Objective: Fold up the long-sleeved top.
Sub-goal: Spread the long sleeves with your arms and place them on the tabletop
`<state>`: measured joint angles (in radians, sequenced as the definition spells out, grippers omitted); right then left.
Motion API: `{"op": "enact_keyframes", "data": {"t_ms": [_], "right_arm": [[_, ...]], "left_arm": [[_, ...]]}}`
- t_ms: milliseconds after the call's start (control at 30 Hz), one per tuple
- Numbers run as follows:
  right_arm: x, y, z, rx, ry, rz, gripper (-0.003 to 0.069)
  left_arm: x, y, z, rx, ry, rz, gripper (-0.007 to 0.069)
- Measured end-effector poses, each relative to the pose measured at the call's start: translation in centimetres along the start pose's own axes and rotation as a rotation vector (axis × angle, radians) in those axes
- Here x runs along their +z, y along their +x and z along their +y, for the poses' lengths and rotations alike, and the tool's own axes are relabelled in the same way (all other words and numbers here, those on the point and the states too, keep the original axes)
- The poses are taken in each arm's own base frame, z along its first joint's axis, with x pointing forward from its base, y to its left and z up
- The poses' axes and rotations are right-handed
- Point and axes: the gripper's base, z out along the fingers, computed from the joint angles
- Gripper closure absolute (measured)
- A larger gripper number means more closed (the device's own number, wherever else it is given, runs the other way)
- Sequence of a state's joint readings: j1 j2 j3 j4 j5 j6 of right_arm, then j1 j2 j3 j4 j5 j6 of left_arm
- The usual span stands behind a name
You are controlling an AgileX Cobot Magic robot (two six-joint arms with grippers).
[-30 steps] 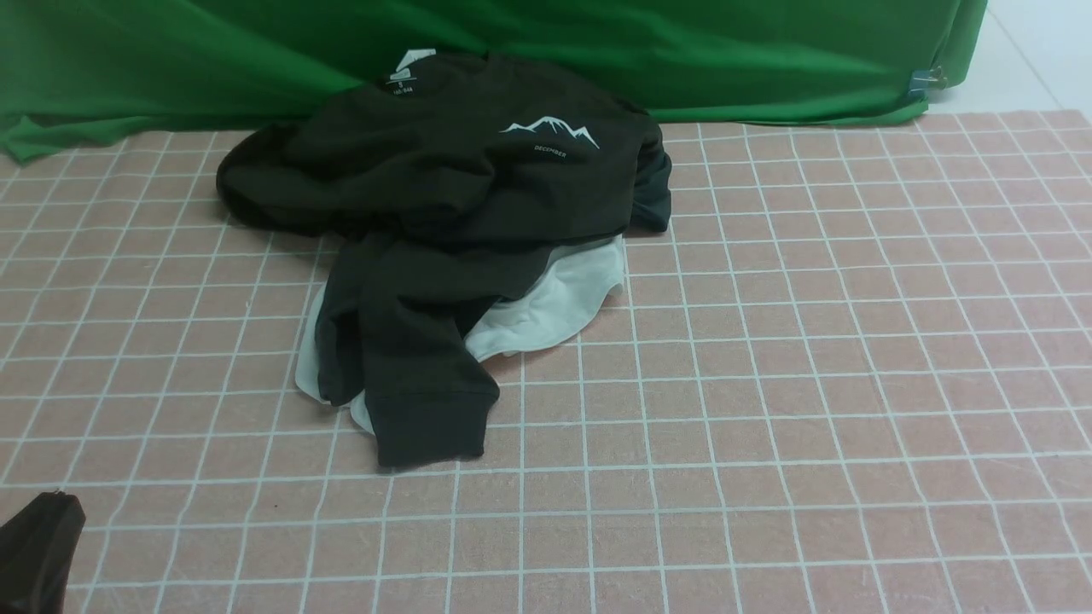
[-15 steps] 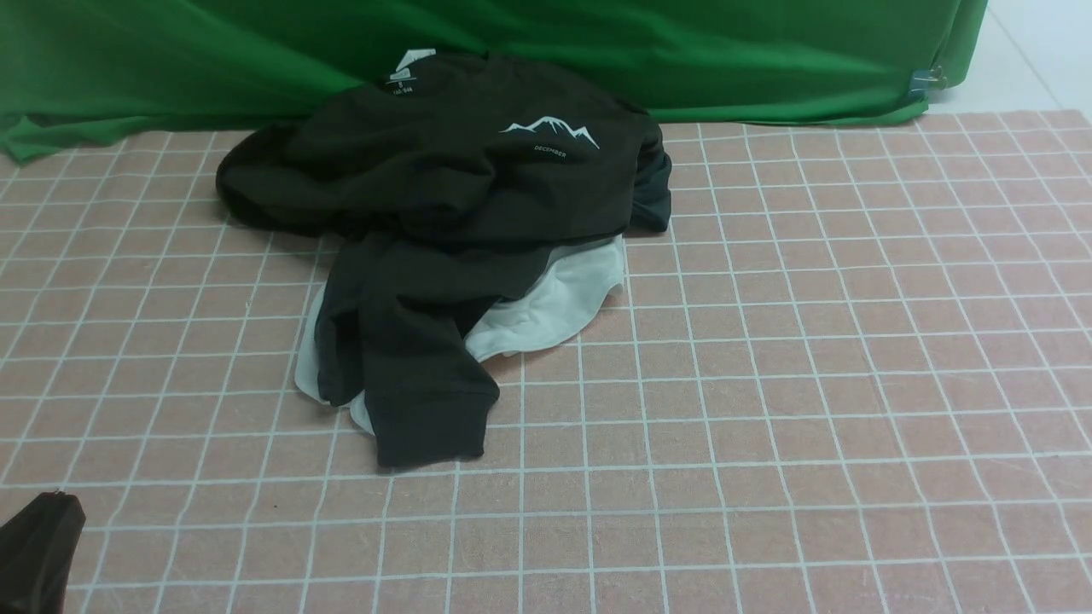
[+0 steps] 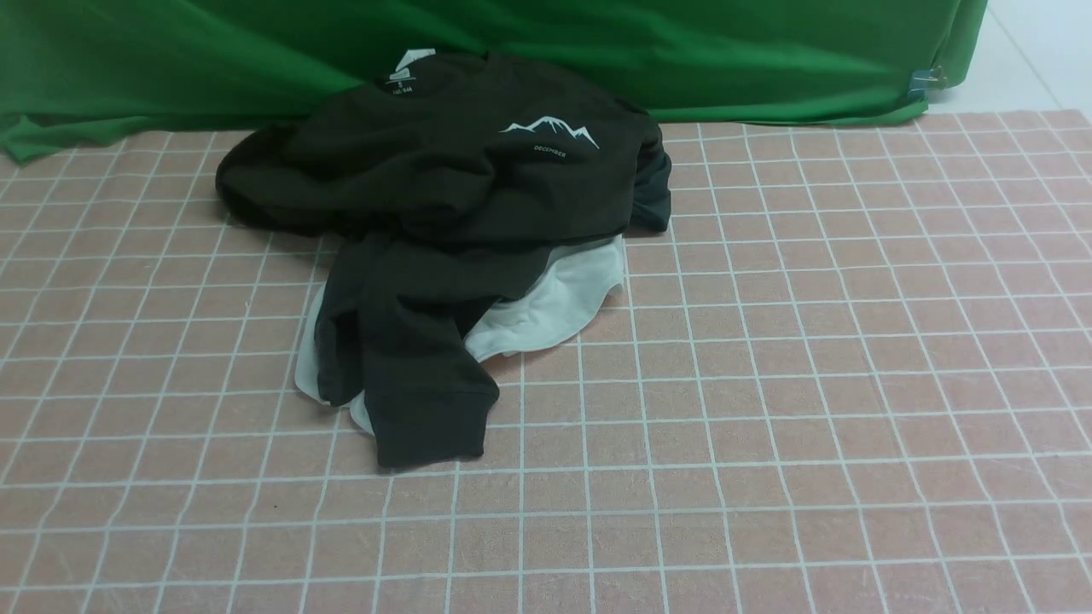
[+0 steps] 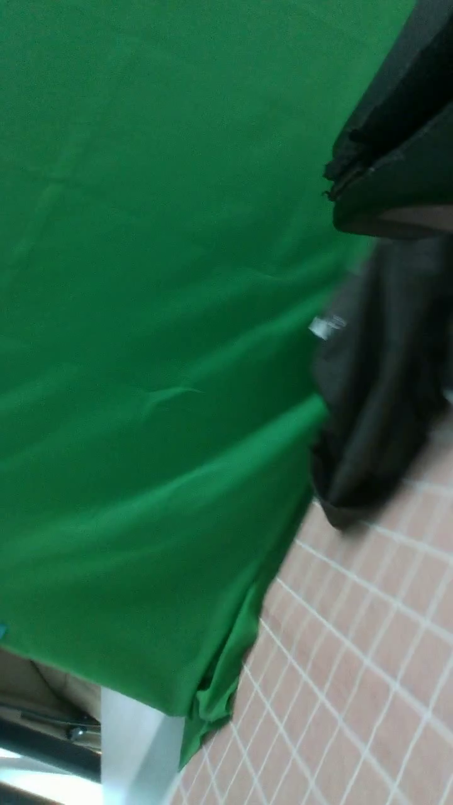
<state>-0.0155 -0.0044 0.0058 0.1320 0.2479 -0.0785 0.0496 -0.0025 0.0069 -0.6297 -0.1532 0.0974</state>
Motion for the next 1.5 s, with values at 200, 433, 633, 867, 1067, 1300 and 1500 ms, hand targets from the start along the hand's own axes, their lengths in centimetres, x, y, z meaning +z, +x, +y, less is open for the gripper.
{"op": "enact_keyframes", "data": {"t_ms": [200, 433, 633, 867, 1067, 1300, 1500], "right_arm": [[0.0, 0.0, 0.0, 0.000, 0.000, 0.000, 0.0417], [0.0, 0.0, 0.0, 0.000, 0.000, 0.000, 0.0417], [0.0, -0.7, 0.0, 0.034, 0.003, -0.078, 0.0417], [-0.6, -3.2, -0.3, 0.454, -0.049, -0.363, 0.0417], [-0.4, -3.3, 0.1, 0.578, -0.102, -0.256, 0.0512], [0.2, -9.4, 3.2, 0.270, -0.308, 0.193, 0.0594], [2.6, -12.8, 7.2, -0.044, -0.511, 0.568, 0.0579]], "left_arm": [[0.0, -0.4, -0.1, -0.270, 0.013, -0.040, 0.0603], [0.4, -0.8, -1.0, -0.107, 0.070, -0.028, 0.0603], [1.9, -3.9, -3.8, 0.203, 0.142, -0.001, 0.0603], [6.6, -3.8, -4.0, 0.358, 0.001, 0.285, 0.0603], [10.0, -0.3, -4.2, 0.440, 0.012, 0.600, 0.0603], [12.2, 3.1, -7.9, 0.625, 0.157, 1.038, 0.0603], [13.1, 3.3, -12.1, 0.656, 0.413, 1.183, 0.0603]]}}
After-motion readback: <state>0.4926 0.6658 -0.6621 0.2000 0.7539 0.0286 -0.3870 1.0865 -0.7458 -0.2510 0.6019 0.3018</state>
